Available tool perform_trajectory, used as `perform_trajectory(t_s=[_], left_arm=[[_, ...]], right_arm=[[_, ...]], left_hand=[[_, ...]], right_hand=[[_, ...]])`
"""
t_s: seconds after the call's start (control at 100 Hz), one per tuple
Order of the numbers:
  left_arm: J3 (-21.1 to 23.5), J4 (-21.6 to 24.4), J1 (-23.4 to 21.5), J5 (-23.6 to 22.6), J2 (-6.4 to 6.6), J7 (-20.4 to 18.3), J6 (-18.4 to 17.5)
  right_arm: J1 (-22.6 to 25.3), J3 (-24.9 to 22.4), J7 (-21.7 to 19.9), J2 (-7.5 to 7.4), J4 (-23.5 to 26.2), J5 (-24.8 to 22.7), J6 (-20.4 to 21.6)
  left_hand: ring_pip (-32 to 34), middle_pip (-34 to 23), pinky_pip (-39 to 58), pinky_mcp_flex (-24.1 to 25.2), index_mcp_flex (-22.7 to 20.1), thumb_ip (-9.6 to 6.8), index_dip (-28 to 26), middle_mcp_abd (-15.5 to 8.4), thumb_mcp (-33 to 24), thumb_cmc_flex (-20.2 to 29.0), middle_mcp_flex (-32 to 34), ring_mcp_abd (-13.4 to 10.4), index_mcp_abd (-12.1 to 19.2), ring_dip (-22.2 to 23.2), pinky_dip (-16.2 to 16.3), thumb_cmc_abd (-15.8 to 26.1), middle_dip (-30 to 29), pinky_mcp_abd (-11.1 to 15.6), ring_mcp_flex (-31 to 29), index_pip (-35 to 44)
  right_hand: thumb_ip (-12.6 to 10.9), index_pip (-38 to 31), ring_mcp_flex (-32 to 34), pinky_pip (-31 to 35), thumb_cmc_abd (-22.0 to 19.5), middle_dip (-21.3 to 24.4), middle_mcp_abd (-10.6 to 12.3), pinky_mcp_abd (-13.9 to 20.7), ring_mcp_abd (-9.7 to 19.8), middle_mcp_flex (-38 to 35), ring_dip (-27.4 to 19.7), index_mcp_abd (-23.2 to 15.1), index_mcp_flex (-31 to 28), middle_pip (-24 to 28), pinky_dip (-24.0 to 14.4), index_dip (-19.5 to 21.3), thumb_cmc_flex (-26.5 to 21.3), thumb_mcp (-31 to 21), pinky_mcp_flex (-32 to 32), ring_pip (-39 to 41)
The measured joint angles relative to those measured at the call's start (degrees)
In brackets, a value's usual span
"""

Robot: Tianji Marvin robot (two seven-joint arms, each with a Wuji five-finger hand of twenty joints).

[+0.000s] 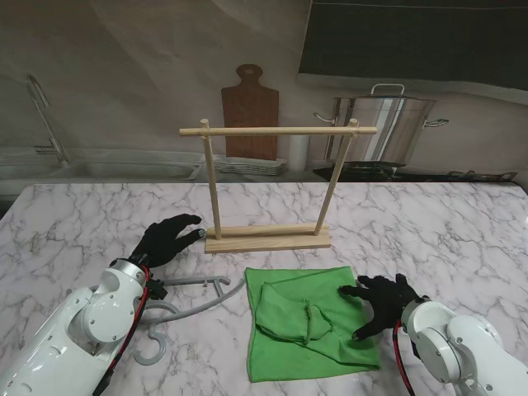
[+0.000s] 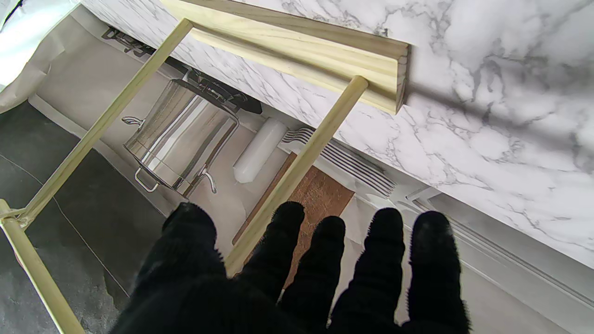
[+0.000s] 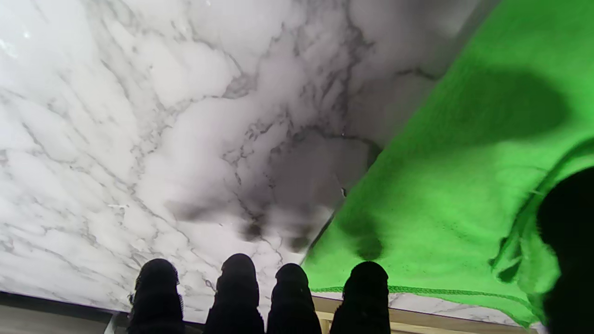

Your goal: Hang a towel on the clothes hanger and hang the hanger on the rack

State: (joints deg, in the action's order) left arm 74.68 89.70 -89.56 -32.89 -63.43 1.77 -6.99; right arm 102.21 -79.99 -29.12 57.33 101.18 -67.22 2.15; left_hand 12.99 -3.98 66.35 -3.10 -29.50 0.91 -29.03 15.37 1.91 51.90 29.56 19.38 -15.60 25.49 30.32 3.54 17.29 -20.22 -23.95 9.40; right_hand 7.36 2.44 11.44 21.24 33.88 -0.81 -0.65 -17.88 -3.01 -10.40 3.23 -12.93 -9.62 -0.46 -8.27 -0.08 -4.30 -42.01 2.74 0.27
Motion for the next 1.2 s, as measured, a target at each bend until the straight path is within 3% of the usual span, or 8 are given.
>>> perform_trajectory(t_s=[0.22, 0.38, 0.56, 0.75, 0.87, 1.03, 1.11, 1.2], left_arm=[[0.01, 0.00, -0.01, -0.40, 0.00, 0.15, -0.01], [0.04, 0.00, -0.03, -0.42, 0.00, 0.18, -0.01], [0.04, 0.00, -0.04, -0.57, 0.01, 0.20, -0.04], [0.04, 0.00, -0.05, -0.59, 0.02, 0.19, -0.05], [0.01, 0.00, -0.05, -0.59, 0.03, 0.16, -0.07], [-0.06, 0.00, -0.02, -0.59, 0.04, 0.15, -0.07], [-0.12, -0.03, 0.00, -0.59, 0.05, 0.15, -0.09], [-0.18, -0.07, 0.04, -0.59, 0.05, 0.15, -0.10]], right_arm=[[-0.20, 2.33, 6.79, 0.12, -2.02, -2.77, -1.43], [0.15, 2.68, 5.88, 0.39, -1.96, -5.92, -2.27], [0.44, 2.86, 3.86, 0.36, -1.53, -6.95, -2.39], [0.31, 3.41, 3.69, 0.30, -1.30, -7.19, -3.24], [-0.15, 4.15, 3.77, 0.10, -1.35, -6.79, -4.32], [-1.11, 5.54, 4.16, 0.05, -1.89, -4.92, -5.68], [-1.59, 6.26, 4.68, 0.04, -2.36, -4.33, -6.32], [-2.06, 6.88, 5.34, 0.04, -2.81, -3.97, -6.79]], left_hand=[[-0.35, 0.03, 0.00, 0.79, 0.61, 0.00, 0.00, 0.00, 0.00, 0.00, -0.60, 0.00, 0.00, 0.00, 0.00, 0.00, 0.00, 0.00, 0.54, -0.12], [-0.50, 0.03, 0.00, 0.85, 0.61, 0.00, 0.00, 0.00, 0.00, -0.01, -0.62, 0.00, 0.00, 0.00, -0.46, 0.00, 0.00, 0.00, 0.59, -0.12], [-0.60, 0.08, 0.00, 0.86, 0.61, 0.00, 0.00, 0.00, 0.00, -0.01, -1.26, -0.02, 0.00, 0.00, -0.64, 0.00, 0.00, 0.00, 0.71, -0.12], [-0.63, 0.08, 0.00, 0.86, 0.61, 0.00, 0.00, 0.00, 0.00, -0.01, -1.25, -0.03, 0.00, 0.00, -0.67, 0.00, 0.00, 0.00, 0.73, -0.12], [-0.70, 0.08, 0.00, 0.86, 0.61, 0.00, 0.00, 0.00, 0.00, -0.01, -1.26, -0.04, 0.00, 0.00, -0.67, 0.00, 0.00, 0.00, 0.74, -0.12], [-0.72, 0.08, 0.00, 0.82, 0.61, 0.00, 0.00, 0.00, 0.00, -0.01, -1.26, -0.04, 0.00, 0.00, -0.67, 0.00, 0.00, 0.00, 0.74, -0.12], [-0.73, 0.08, 0.00, 0.81, 0.61, 0.00, 0.00, 0.00, 0.00, -0.01, -1.26, -0.05, 0.00, 0.00, -0.67, 0.00, 0.00, 0.00, 0.74, -0.12], [-0.73, 0.08, 0.00, 0.79, 0.61, 0.00, 0.00, 0.00, 0.00, -0.01, -1.26, -0.05, 0.00, 0.00, -0.67, 0.00, 0.00, 0.00, 0.75, -0.12]], right_hand=[[0.00, 1.30, 0.02, -0.01, 0.00, 0.77, -0.13, -1.43, -1.00, 0.00, -0.68, 3.87, -0.18, -0.99, 1.07, -1.08, 0.00, -0.09, 0.24, -0.02], [0.00, 1.33, 0.03, -0.01, 0.00, 0.78, -0.57, -1.50, -1.48, 0.02, -1.11, 5.05, -0.19, -1.12, 1.77, -1.47, -0.30, -0.11, 0.41, -0.02], [-0.77, 3.75, 0.04, 1.83, 0.00, 0.79, -0.57, -1.50, -1.48, 0.02, -1.12, 5.88, 0.87, -1.12, 4.10, -2.33, -8.30, 2.42, 0.68, -0.02], [-0.60, 3.42, 0.06, 3.70, -1.04, 0.79, -0.43, -1.50, -0.31, 0.02, -1.12, 4.38, 0.83, -1.11, 6.36, -2.17, -14.01, 10.31, 0.79, -0.02], [-0.05, 1.91, 0.09, 4.28, -8.33, 0.79, 0.83, -1.28, 0.98, -0.02, -1.12, 0.44, 0.83, -1.12, 7.42, 1.01, -19.42, 22.51, 0.99, -0.02], [0.35, 1.31, 0.13, 4.30, -24.17, 0.79, 2.80, 0.08, 2.42, -0.66, -1.12, -2.84, 2.28, -1.12, 7.74, 18.09, -30.83, 38.95, 1.37, -0.02], [-0.28, -1.15, 0.26, 4.30, -29.24, 0.79, 3.61, 0.24, 2.96, -1.54, -1.12, -4.72, 3.40, -1.06, 7.75, 18.68, -34.73, 44.18, 1.38, -0.02], [-0.47, -3.43, 0.95, 4.30, -31.90, 0.79, 4.36, 0.78, 3.42, -3.09, -1.10, -5.44, 3.41, -1.06, 7.75, 18.69, -37.01, 44.86, 1.38, -0.03]])
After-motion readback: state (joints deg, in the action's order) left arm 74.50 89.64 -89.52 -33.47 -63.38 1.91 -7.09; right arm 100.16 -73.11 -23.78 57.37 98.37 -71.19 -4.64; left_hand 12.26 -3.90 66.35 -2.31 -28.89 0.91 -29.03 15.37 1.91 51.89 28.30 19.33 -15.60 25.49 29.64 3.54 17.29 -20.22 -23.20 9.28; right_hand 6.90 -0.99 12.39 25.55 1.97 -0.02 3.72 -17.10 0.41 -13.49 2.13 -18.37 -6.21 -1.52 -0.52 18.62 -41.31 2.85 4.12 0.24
